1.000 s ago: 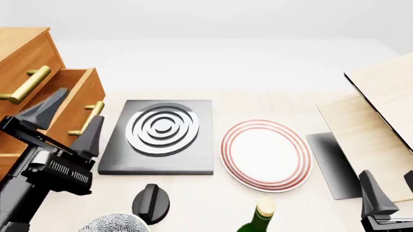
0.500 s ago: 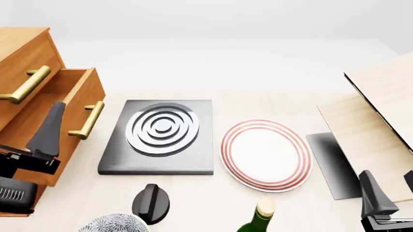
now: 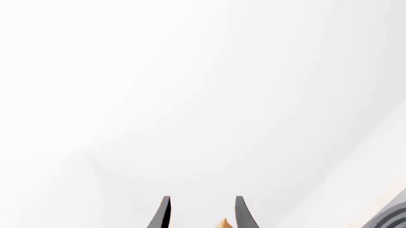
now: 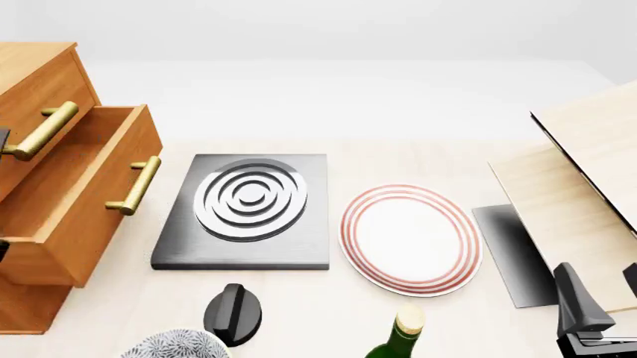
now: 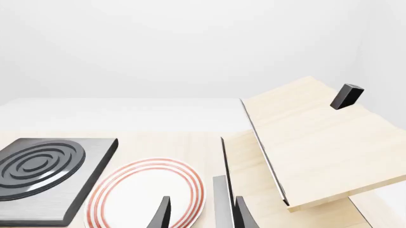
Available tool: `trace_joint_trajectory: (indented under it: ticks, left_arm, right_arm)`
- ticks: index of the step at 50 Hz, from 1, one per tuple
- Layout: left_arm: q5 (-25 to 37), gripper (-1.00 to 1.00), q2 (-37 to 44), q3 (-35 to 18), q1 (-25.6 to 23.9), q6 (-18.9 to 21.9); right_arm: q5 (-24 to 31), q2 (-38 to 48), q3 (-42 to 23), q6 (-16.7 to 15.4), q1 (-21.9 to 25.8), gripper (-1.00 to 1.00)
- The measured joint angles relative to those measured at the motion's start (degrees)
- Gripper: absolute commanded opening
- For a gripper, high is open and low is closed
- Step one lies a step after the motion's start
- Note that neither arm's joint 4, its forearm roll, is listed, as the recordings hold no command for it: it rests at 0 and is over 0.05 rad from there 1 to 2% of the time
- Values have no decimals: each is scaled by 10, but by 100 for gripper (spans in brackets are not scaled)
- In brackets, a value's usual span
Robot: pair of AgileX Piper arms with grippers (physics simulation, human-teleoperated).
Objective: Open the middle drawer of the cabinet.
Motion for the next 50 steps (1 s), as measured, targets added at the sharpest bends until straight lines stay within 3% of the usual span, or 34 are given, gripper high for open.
trace_joint_trajectory:
  ticks: [22,50]
  left_arm:
    - [199,100,14,-167,52,-169]
    - [312,100,51,-266,67,-323]
  right_arm:
    - [0,0,0,0,0,100]
    - [0,0,0,0,0,100]
